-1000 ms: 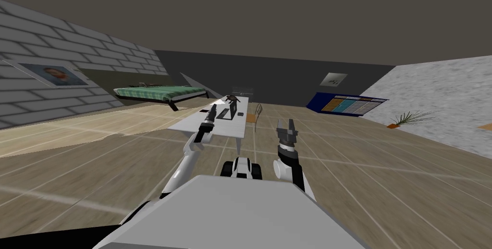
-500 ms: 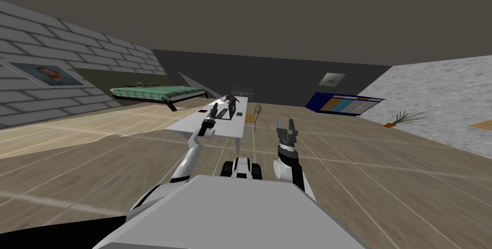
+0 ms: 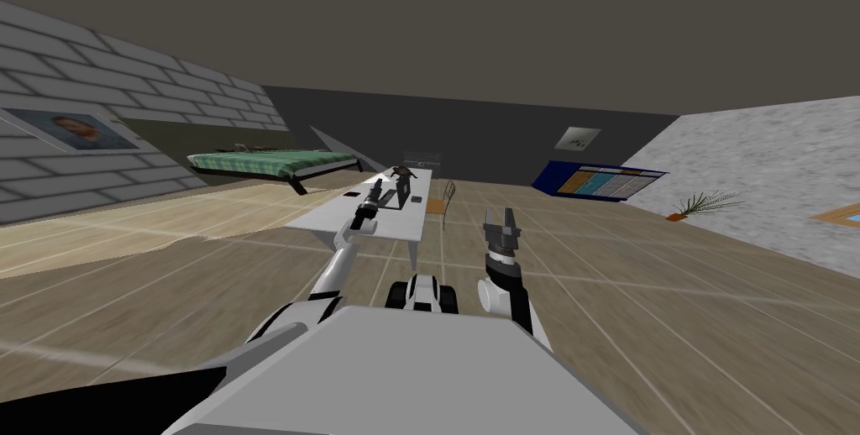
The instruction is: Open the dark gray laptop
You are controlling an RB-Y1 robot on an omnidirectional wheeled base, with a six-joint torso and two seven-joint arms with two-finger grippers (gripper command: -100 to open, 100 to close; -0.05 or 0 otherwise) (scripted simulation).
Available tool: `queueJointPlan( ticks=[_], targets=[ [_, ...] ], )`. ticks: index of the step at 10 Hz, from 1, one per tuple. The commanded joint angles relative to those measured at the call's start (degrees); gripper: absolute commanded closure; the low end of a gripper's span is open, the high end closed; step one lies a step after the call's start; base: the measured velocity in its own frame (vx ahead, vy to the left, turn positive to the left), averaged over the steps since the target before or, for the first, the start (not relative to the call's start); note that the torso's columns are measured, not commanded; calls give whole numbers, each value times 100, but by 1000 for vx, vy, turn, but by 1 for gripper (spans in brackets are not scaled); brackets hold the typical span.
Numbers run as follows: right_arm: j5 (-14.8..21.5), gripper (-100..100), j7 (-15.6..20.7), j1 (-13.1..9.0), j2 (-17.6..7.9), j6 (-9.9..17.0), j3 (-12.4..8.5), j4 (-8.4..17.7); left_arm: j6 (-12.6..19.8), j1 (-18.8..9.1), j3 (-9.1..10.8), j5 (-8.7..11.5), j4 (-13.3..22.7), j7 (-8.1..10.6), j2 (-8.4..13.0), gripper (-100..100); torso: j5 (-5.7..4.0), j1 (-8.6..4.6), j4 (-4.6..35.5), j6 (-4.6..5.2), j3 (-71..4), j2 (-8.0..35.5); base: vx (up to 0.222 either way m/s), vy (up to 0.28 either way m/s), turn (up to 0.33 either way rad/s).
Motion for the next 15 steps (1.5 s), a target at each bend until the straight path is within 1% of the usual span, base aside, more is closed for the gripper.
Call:
queueJointPlan(
  ticks=[1, 2, 3, 4, 5, 6, 7, 8, 9, 10, 11, 12, 14, 15],
  targets=[
    [0, 0, 0, 0, 0, 0, 0, 0, 291, -450, 148, -72, 504, -111, 66, -100, -1, -4, 0, 1, 0, 1, -11, -68, -23],
    [0, 0, 0, 0, 0, 0, 0, 0, 291, -483, 148, -72, 627, -111, 66, -100, -3, -8, 1, 1, 0, 0, -4, -53, -6],
    [0, 0, 0, 0, 0, 0, 0, 0, 417, -707, 216, -108, 801, -160, 102, -100, -1, -1, 0, 0, -1, -2, -11, -63, -8],
    [0, 0, 0, 0, 0, 0, 0, 0, 417, -710, 216, -108, 924, -160, 102, -100, -1, -4, 0, 2, -1, -2, -10, -53, -9],
    [0, 0, 0, 0, 0, 0, 0, 0, 540, -931, 282, -146, 1141, -205, 142, -100, 1, 3, 0, -1, -1, -1, -14, -57, -9],
    [0, 0, 0, 0, 0, 0, 0, 0, 540, -931, 282, -146, 1219, -205, 142, -100, 0, 0, 0, 1, -1, 0, -9, -43, -4],
    [0, 0, 0, 0, 0, 0, 0, 0, 661, -1144, 347, -185, 1411, -248, 185, -100, 1, 4, 0, 0, -1, -1, -8, -53, -7],
    [0, 0, 0, 0, 0, 0, 0, 0, 661, -1144, 347, -185, 1510, -248, 185, -100, 0, -2, 0, 1, -2, -3, -8, -51, -6],
    [0, 0, 0, 0, 0, 0, 0, 0, 779, -1351, 410, -224, 1696, -289, 232, -100, 0, -1, -1, 0, -1, -2, -12, -60, -4],
    [0, 0, 0, 0, 0, 0, 0, 0, 779, -1351, 410, -224, 1794, -289, 232, -100, -2, -5, 0, 2, -1, -1, -11, -54, -6],
    [0, 0, 0, 0, 0, 0, 0, 0, 894, -1549, 471, -263, 1978, -328, 282, -100, 0, 0, 0, 0, 0, -1, -11, -64, -5],
    [0, 0, 0, 0, 0, 0, 0, 0, 894, -1549, 471, -263, 2071, -328, 282, -100, -1, -3, 0, 1, -1, -1, -11, -56, -2],
    [0, 0, 0, 0, 0, 0, 0, 0, 1111, -1921, 587, -339, 2490, -400, 390, -100, -1, -2, 1, 1, 0, 0, -17, -73, -8],
    [0, 0, 0, 0, 0, 0, 0, 0, 1111, -1921, 587, -339, 2590, -400, 390, -100, -2, -8, 0, 1, -1, -1, -17, -69, -1]
  ],
)
